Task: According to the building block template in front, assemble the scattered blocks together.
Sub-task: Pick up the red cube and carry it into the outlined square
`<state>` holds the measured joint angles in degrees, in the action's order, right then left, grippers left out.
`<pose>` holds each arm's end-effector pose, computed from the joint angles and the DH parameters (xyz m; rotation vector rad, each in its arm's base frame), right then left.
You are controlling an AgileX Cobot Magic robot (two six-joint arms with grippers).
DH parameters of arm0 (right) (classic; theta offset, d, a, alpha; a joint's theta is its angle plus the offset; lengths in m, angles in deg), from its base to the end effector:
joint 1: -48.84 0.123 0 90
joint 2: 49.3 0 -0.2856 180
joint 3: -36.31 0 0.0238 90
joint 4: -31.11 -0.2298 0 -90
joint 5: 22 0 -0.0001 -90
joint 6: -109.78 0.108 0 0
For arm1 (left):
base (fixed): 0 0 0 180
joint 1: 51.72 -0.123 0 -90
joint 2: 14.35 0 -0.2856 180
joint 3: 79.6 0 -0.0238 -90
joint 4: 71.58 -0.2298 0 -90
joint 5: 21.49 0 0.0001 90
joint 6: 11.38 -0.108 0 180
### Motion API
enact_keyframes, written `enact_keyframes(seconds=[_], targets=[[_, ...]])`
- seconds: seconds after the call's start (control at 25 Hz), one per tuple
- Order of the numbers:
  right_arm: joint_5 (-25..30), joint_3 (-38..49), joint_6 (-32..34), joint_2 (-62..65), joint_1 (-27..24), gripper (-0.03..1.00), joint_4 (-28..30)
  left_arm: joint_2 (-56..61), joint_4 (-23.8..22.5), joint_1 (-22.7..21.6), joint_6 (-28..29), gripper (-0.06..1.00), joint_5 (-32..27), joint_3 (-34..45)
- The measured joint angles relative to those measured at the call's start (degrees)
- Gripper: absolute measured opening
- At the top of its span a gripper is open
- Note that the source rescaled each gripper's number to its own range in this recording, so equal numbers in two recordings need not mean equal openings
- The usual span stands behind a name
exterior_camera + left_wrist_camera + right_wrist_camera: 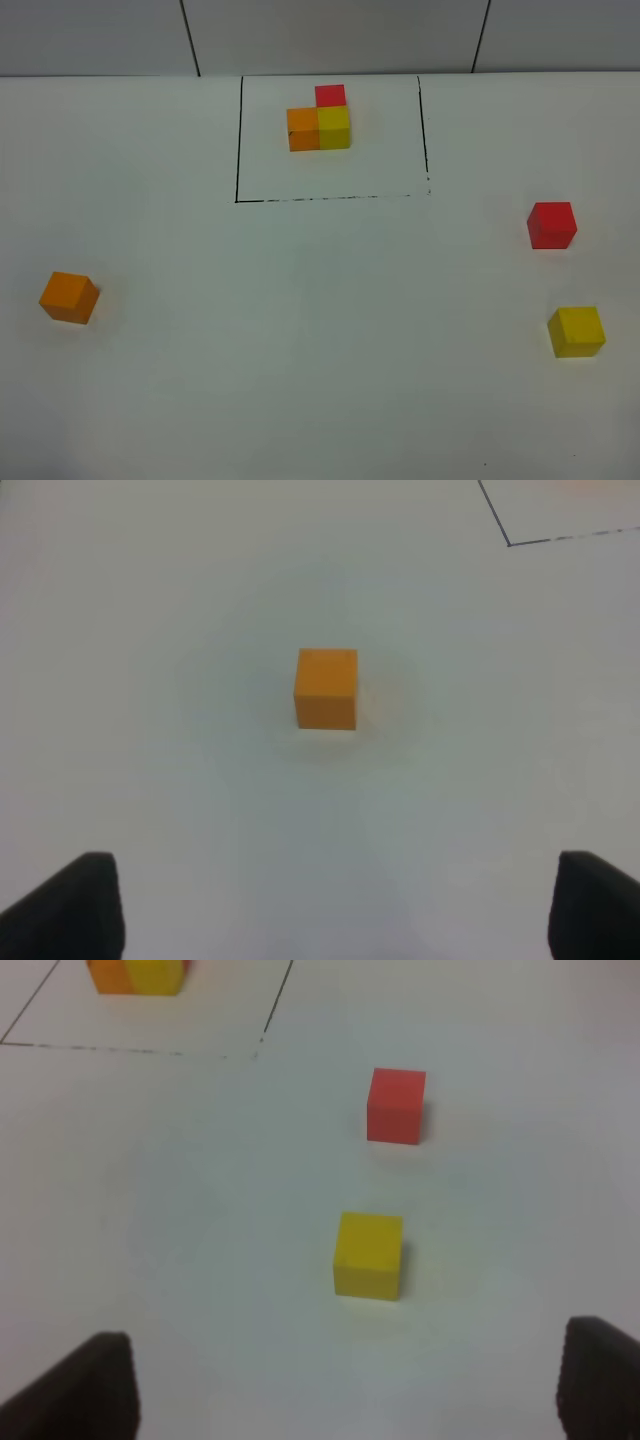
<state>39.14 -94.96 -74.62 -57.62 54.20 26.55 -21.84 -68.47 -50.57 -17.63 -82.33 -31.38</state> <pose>-0.0084 0.0068 0.2584 -0.1788 2.0541 0.1060 -0.0103 -0.0049 0.2611 0.1341 2.0286 -0.0088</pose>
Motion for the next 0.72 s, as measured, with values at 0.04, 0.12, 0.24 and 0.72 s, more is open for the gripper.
enact_keyframes(seconds=[0.04, 0.12, 0.24, 0.72], targets=[[0.0, 0.0, 0.0, 0.0, 0.0, 0.70, 0.0, 0.0, 0.0, 0.0, 0.0, 0.95, 0.0, 0.0], [0.0, 0.0, 0.0, 0.0, 0.0, 0.70, 0.0, 0.0, 0.0, 0.0, 0.0, 0.95, 0.0, 0.0], [0.0, 0.0, 0.0, 0.0, 0.0, 0.70, 0.0, 0.0, 0.0, 0.0, 0.0, 0.95, 0.0, 0.0], [0.0, 0.0, 0.0, 0.0, 0.0, 0.70, 0.1, 0.0, 0.0, 0.0, 0.0, 0.95, 0.0, 0.0]])
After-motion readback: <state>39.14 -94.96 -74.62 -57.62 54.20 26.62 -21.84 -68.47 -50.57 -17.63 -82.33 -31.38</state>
